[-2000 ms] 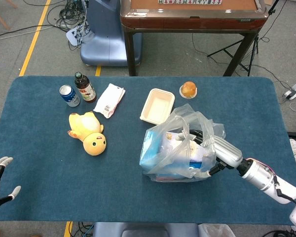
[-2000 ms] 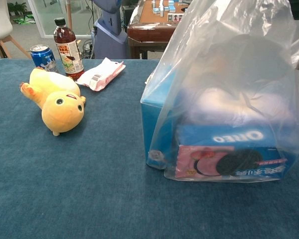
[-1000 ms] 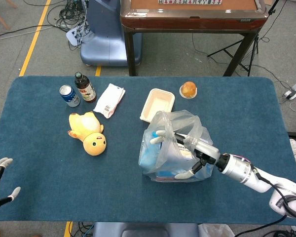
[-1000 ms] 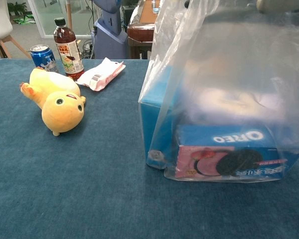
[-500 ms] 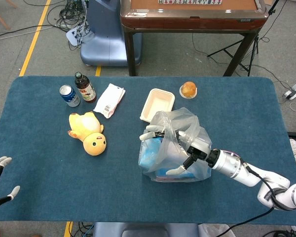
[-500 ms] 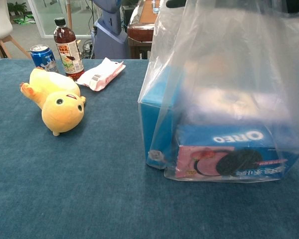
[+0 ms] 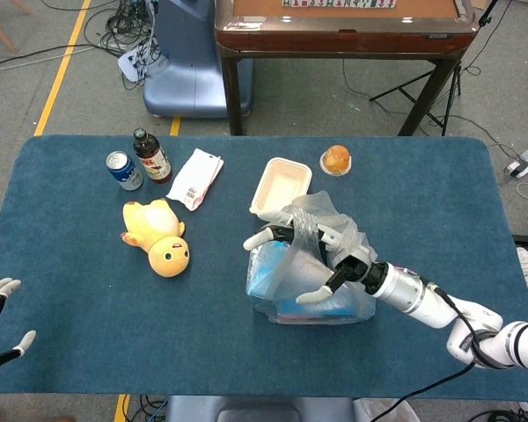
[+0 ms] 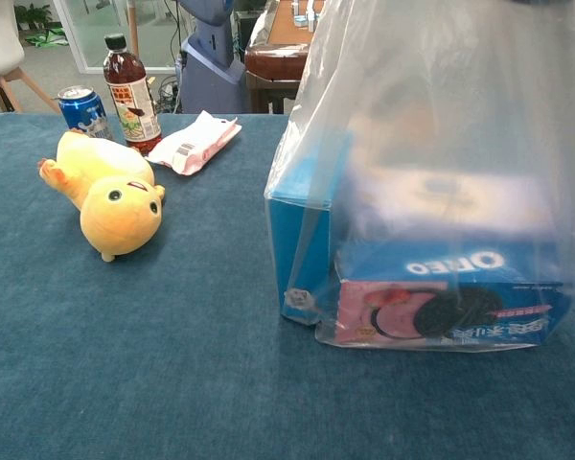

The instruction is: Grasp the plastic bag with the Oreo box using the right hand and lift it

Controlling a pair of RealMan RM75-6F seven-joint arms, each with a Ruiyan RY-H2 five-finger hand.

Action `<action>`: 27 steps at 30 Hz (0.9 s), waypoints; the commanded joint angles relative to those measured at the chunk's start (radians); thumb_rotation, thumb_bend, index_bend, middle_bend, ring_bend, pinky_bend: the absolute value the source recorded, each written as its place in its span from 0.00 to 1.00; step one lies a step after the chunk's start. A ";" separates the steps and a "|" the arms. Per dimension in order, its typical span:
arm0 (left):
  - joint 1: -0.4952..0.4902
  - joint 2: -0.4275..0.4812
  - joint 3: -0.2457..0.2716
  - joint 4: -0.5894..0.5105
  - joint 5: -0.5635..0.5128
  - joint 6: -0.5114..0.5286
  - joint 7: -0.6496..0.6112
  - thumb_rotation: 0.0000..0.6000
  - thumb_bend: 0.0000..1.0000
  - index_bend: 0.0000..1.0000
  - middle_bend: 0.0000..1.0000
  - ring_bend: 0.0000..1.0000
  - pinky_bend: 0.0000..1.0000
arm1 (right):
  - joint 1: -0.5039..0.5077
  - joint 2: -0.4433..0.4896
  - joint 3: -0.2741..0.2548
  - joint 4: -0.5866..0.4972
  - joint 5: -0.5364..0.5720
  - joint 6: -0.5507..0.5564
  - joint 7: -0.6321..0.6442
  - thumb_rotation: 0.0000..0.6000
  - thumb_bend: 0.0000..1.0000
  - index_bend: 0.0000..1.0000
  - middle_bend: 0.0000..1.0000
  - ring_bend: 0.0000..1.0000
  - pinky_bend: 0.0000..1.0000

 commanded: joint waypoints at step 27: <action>0.005 0.000 0.006 0.001 0.010 0.002 0.006 1.00 0.18 0.19 0.17 0.19 0.14 | 0.087 0.060 -0.071 0.053 0.151 -0.111 0.954 1.00 0.38 0.63 0.71 0.63 0.69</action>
